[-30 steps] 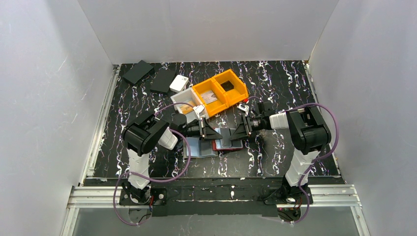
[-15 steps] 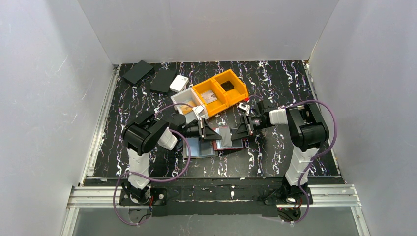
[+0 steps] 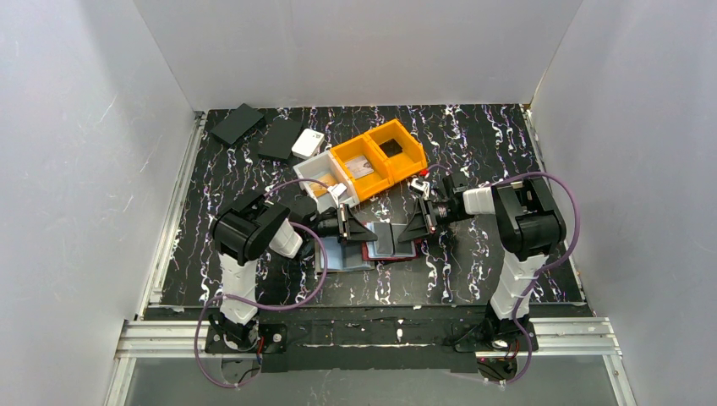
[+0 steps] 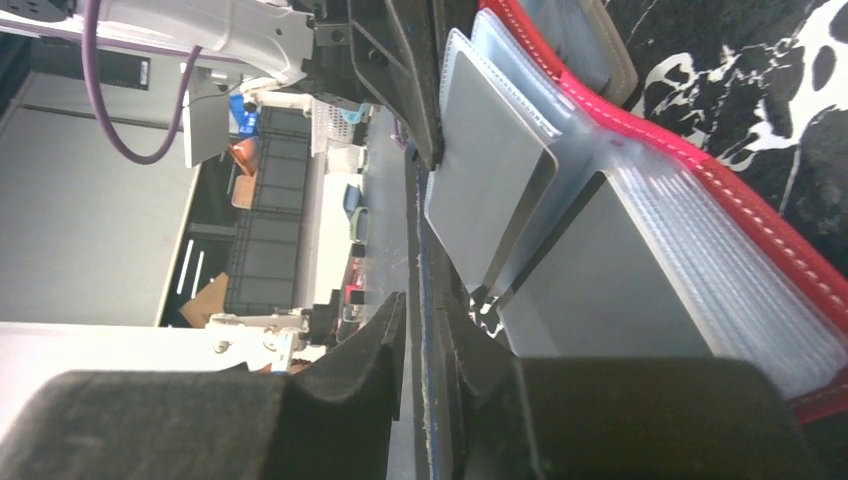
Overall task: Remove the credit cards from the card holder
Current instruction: Remove the credit card from the card holder.
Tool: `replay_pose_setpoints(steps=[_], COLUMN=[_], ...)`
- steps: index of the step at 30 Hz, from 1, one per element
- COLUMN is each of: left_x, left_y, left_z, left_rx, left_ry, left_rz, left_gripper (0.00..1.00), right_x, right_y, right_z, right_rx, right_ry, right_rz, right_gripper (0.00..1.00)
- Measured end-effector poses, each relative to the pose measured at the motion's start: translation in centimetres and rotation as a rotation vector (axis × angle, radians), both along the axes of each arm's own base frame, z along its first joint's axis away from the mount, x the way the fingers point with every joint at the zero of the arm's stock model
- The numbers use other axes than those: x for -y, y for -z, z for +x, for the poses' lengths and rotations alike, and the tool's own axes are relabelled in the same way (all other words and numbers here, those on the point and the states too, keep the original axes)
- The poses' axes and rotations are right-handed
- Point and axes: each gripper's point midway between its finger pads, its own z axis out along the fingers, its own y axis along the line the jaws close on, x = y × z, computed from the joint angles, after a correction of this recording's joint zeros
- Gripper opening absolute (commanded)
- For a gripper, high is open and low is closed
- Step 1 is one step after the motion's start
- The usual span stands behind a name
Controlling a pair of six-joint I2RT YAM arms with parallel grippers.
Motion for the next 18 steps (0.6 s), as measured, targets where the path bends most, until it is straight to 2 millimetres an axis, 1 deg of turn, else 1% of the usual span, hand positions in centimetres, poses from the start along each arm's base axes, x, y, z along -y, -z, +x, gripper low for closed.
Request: replay_pose_setpoints(steps=[2,4,6,8,11,13,15,16,18], left_x=[0.0,0.0,0.0,0.0,0.4,1.2,1.9,2.3,2.3], left_y=[0.0,0.0,0.0,0.0,-0.2,-0.7,-1.1,-1.2,-1.2], left_z=[0.0,0.0,0.0,0.0,-0.2,-0.5,-0.7,-0.8,-0.8], left_rx=[0.000,0.000,-0.001,-0.002,0.000,0.007,0.010,0.012,0.008], left_ry=[0.001,0.001,0.001,0.002,0.011,0.032,0.047,0.050,0.048], left_rz=[0.000,0.000,-0.001,-0.001,-0.004,-0.015,-0.021,-0.024,-0.024], left_gripper=[0.00,0.00,0.00,0.00,0.00,0.00,0.00,0.00,0.00], right_x=[0.0,-0.1,-0.1,-0.1,-0.3,-0.5,-0.7,-0.7,-0.7], right_y=[0.3,0.7,1.5,1.9,1.9,1.8,1.7,1.6,1.5], right_z=[0.2,0.4,0.5,0.6,1.0,0.9,0.8,0.7,0.6], right_rx=[-0.007,-0.009,-0.026,-0.041,-0.032,-0.032,-0.040,-0.044,-0.042], right_ry=[0.007,0.018,0.039,0.056,0.060,0.055,0.049,0.045,0.041], right_rz=[-0.018,-0.036,-0.068,-0.088,-0.090,-0.088,-0.086,-0.081,-0.076], right_gripper=[0.40,0.45,0.46,0.47,0.48,0.48,0.45,0.34,0.16])
